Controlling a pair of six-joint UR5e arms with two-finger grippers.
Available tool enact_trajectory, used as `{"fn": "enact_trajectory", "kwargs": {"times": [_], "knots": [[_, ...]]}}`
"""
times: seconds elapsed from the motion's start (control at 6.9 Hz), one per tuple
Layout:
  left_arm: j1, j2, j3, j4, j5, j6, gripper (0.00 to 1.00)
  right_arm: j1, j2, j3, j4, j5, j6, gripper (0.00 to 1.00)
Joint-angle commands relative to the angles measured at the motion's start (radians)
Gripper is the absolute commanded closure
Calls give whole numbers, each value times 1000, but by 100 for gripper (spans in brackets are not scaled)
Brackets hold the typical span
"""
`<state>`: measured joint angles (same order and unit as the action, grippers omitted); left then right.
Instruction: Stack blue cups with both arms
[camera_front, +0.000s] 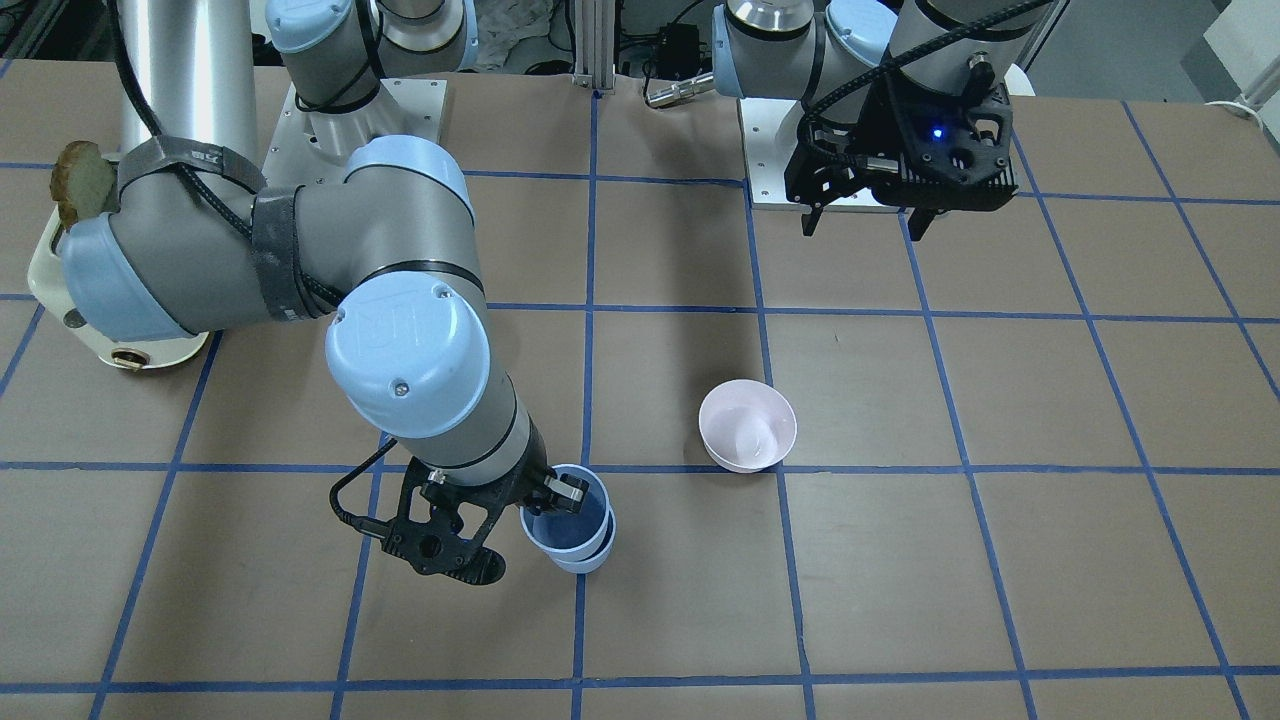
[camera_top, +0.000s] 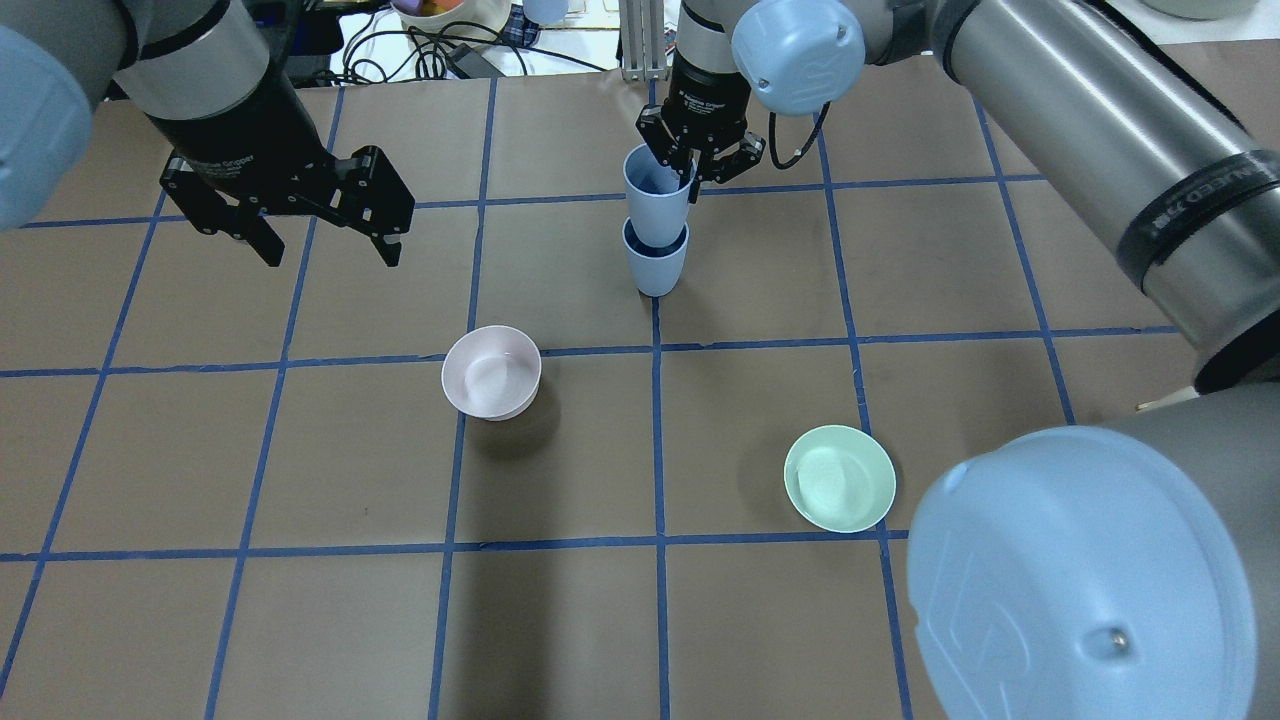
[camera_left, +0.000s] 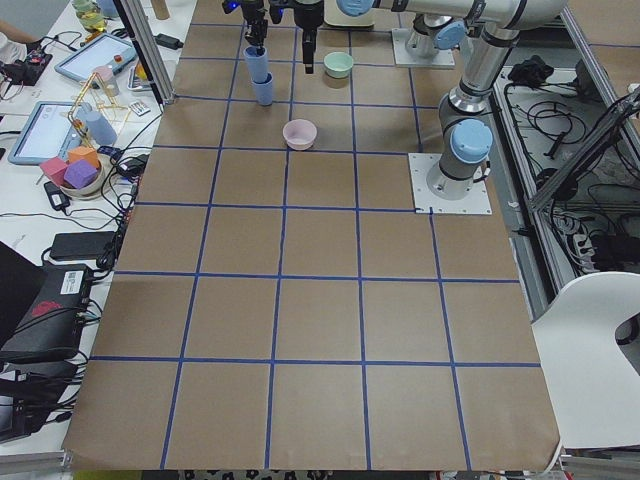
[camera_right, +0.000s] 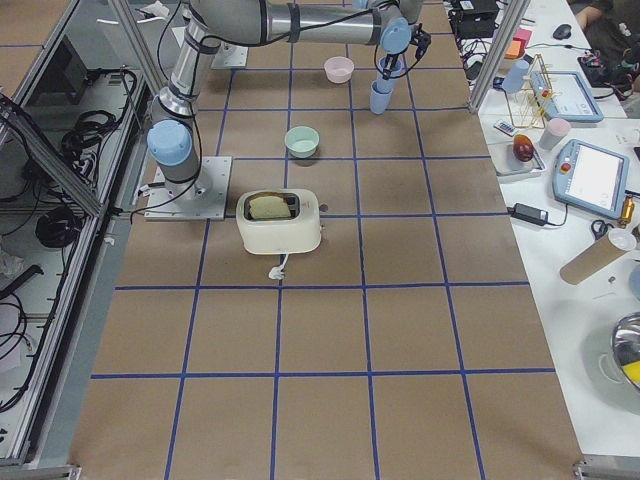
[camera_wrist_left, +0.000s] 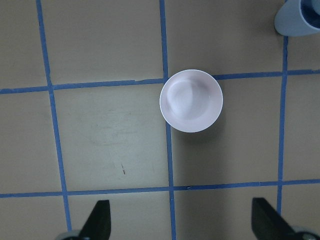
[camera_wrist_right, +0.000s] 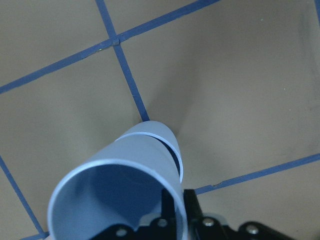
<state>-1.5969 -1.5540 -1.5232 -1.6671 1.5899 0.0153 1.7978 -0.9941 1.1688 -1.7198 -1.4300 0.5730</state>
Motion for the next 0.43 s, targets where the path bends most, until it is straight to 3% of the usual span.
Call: {"fn": "enact_trajectory", "kwargs": {"times": [0.0, 0.29], "knots": [[0, 0, 0, 0, -1, 0, 0, 0, -3, 2, 5, -12, 10, 0], [0, 0, 0, 0, 1, 0, 0, -18, -37, 5, 17, -23, -13, 0]]}}
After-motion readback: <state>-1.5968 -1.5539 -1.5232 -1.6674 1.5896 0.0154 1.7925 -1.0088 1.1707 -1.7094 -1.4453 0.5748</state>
